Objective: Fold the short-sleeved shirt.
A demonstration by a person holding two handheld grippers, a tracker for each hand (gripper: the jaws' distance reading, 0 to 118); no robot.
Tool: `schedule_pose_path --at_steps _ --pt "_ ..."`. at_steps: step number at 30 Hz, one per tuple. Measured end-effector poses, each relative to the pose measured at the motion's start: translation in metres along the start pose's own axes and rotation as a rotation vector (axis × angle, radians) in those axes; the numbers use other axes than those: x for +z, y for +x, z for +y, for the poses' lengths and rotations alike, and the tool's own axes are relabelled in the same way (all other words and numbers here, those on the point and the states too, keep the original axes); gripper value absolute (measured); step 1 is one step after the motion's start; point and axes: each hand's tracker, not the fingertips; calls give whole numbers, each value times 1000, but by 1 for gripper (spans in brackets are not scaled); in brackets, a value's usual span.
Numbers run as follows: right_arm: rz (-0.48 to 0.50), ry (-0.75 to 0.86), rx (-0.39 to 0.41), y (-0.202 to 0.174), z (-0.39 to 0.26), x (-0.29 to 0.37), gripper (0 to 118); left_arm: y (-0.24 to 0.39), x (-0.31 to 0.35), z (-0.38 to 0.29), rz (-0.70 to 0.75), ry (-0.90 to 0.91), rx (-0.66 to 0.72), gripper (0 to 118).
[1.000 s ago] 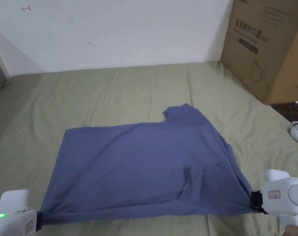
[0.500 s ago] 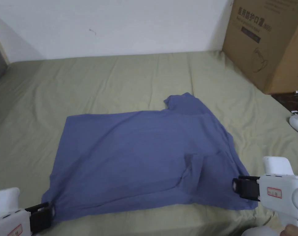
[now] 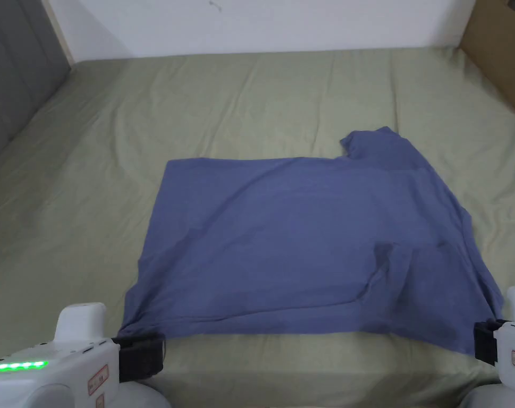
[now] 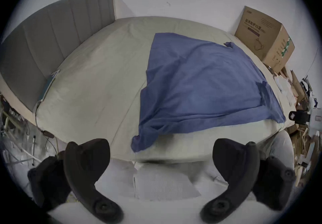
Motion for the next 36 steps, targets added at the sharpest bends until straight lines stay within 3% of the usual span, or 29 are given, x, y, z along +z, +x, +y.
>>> schedule_pose_path --at_steps 2,3,4,5,10,11,12,13,14,15,17,19,20,21,22,23,28,36 --pt "-9 -14 -13 5 0 -3 0 -1 -22 4 -13 -26 -12 114" --pt "-8 -22 -28 9 0 -4 0 -2 -34 4 -10 -57 -17 102" --pt "-2 -30 -43 13 0 -5 0 0 -35 7 6 -116 -18 49" --pt "1 -34 -51 17 0 -6 0 2 -44 10 21 -168 -35 2" --pt "-16 -39 -69 32 -3 -5 1 22 -33 14 24 -117 -138 3" --pt "-6 -37 -72 35 -3 -6 9 23 -31 17 16 -123 -133 3" --pt "-3 -39 -74 37 -2 -7 32 19 -26 12 13 -118 -125 3" --pt "-4 -39 -76 39 0 -10 77 19 -24 13 11 -112 -116 3" --pt "-11 -39 -80 41 2 -15 103 18 -22 14 11 -111 -110 3" --pt "-16 -46 -83 43 4 -21 106 17 -21 15 15 -110 -101 3" --pt "8 -47 -93 50 8 -38 105 12 -20 15 18 -105 -86 3" --pt "45 -146 -90 53 11 -59 105 10 -18 16 17 -106 -76 3" --pt "70 -165 -83 55 10 -69 100 9 -18 17 17 -106 -74 3" --pt "89 -203 -82 56 8 -73 79 9 -18 17 16 -106 -75 3" --pt "117 -239 -44 53 5 -76 11 9 -18 18 16 -107 -76 3" --pt "107 -193 -27 50 4 -71 6 9 -18 18 17 -107 -76 3" --pt "66 -116 58 42 22 -33 6 10 -11 26 18 -102 -70 2" --pt "81 -16 -35 43 85 -24 6 8 -5 81 8 -72 -39 3"
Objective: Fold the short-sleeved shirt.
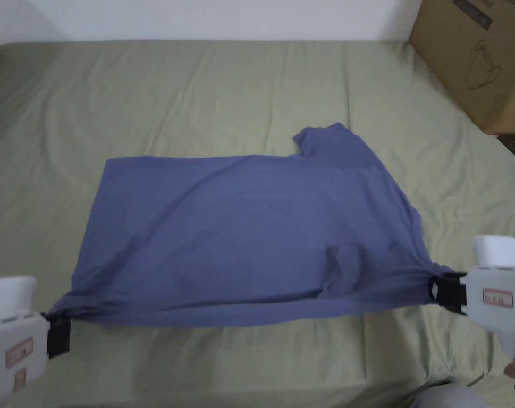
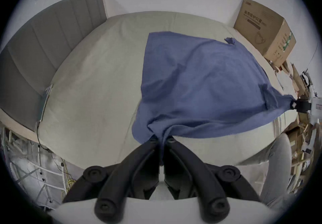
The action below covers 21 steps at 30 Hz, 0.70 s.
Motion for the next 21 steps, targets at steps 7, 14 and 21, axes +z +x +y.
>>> schedule_pose_path --at_steps 7,14,21 --pt "-76 -69 48 -3 73 -70 6 8 -50 90 42 -22 -35 3" --pt "-89 -134 11 1 93 -125 20 13 -111 121 43 -80 4 17" --pt "-66 -45 -14 13 83 -83 97 -2 -80 104 36 -21 51 113"
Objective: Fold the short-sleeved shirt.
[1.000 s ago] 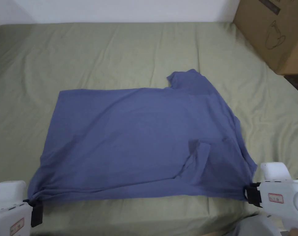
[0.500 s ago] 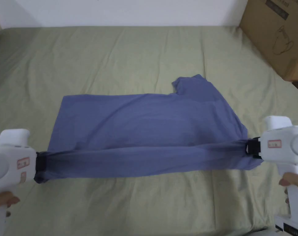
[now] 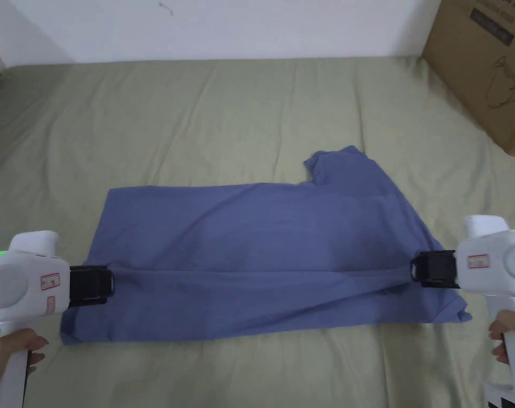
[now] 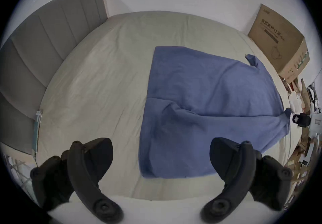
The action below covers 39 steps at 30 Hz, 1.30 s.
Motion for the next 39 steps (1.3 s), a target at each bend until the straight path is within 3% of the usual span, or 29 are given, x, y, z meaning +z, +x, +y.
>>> schedule_pose_path --at_steps 1,2,3,4,7,11,12,14,15,16,21,22,23,24,25,26,27,28,29,30,31,32,33,39 --pt "27 40 -2 1 -4 9 83 -2 10 -6 -19 12 3 103" --pt "42 57 -3 1 -9 19 55 -2 19 -12 -43 40 11 80" --pt "39 51 1 -1 -14 22 16 0 30 -18 -34 33 13 41" --pt "35 55 8 -2 -21 26 0 2 35 -25 -29 26 5 1" --pt "33 68 51 -10 -43 36 0 6 46 -40 14 21 -55 0" --pt "23 41 48 -14 -61 35 0 -4 39 -47 -24 10 11 0" --pt "22 35 46 -13 -64 33 0 -7 36 -46 -39 22 30 8" --pt "9 15 43 -13 -69 29 0 -12 28 -41 -37 64 62 94" --pt "8 11 40 -12 -72 28 0 -12 19 -38 -37 52 57 115" --pt "10 2 32 -10 -75 27 0 -14 9 -35 -38 32 65 118" --pt "21 -27 -5 -3 -85 26 0 -16 -40 -38 -12 -98 69 102" --pt "19 -32 -14 -3 -87 27 0 -16 -44 -41 -52 -112 94 73" --pt "18 -36 -19 -2 -89 26 0 -12 -46 -49 -28 -76 82 58" --pt "17 -38 -22 -1 -89 26 0 -9 -42 -48 -12 -55 58 56" --pt "13 -40 -22 0 -89 26 0 -7 -39 -44 -16 -58 40 47" --pt "9 -41 -21 0 -90 26 0 -6 -37 -40 -13 -56 36 35" --pt "9 -39 -21 1 -89 26 0 -8 -37 -41 -74 -55 61 12" --pt "12 -35 -25 3 -87 26 0 -7 -37 -38 -104 -60 100 9" --pt "10 -25 -36 4 -85 26 11 -3 -37 -36 -51 -58 78 9" --pt "5 -11 -58 7 -81 26 32 0 -38 -36 -32 -59 32 9" --pt "6 0 -75 9 -77 26 69 3 -39 -38 -23 -62 10 9" --pt "12 11 -90 11 -72 24 92 5 -39 -39 -16 -62 -2 9" --pt "15 28 -104 12 -67 22 102 6 -38 -40 -15 -61 -17 9" --pt "11 -7 -101 13 -35 -24 103 -1 -36 -41 -35 -62 -5 9"
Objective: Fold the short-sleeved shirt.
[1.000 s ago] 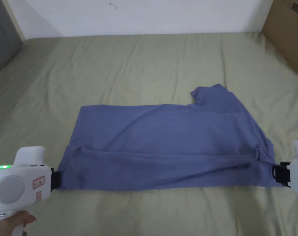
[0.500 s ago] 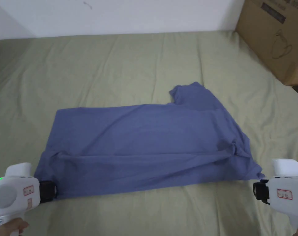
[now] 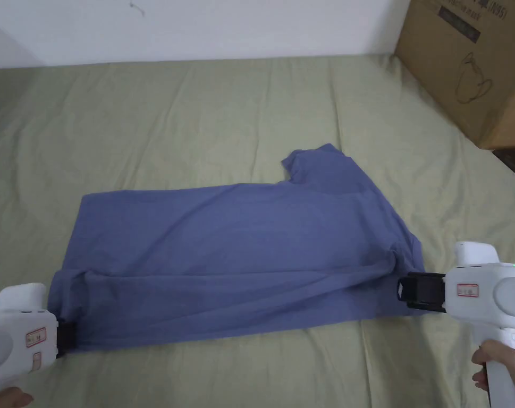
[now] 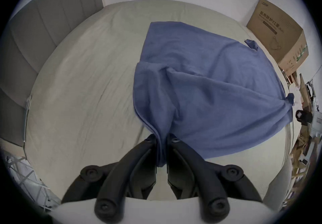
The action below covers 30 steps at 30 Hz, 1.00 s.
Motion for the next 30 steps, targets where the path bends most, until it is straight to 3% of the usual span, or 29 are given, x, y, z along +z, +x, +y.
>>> schedule_pose_path --at_steps 2,4,5,6,7,9,10,21,30 --pt "43 -65 -28 0 4 -24 99 0 -1 0 -4 -3 2 9" --pt "25 -197 -16 -3 3 -51 74 0 -3 0 -3 -8 0 9" --pt "-8 -193 37 -8 2 -52 70 1 -3 0 -3 -11 -1 9" --pt "-10 -141 78 -13 5 -41 47 1 -3 0 -2 -12 -3 9" --pt "27 -130 110 -16 7 -29 7 1 -2 0 1 -13 -7 9" --pt "63 -80 85 -20 13 -14 7 3 3 1 -3 -10 -13 9" --pt "29 -103 109 -22 15 -11 7 3 6 1 1 -6 -12 9" --pt "56 -61 101 -16 3 33 7 1 53 -5 -15 36 -33 9" --pt "36 -112 104 2 -72 68 7 -3 88 -78 -1 -31 -16 9"
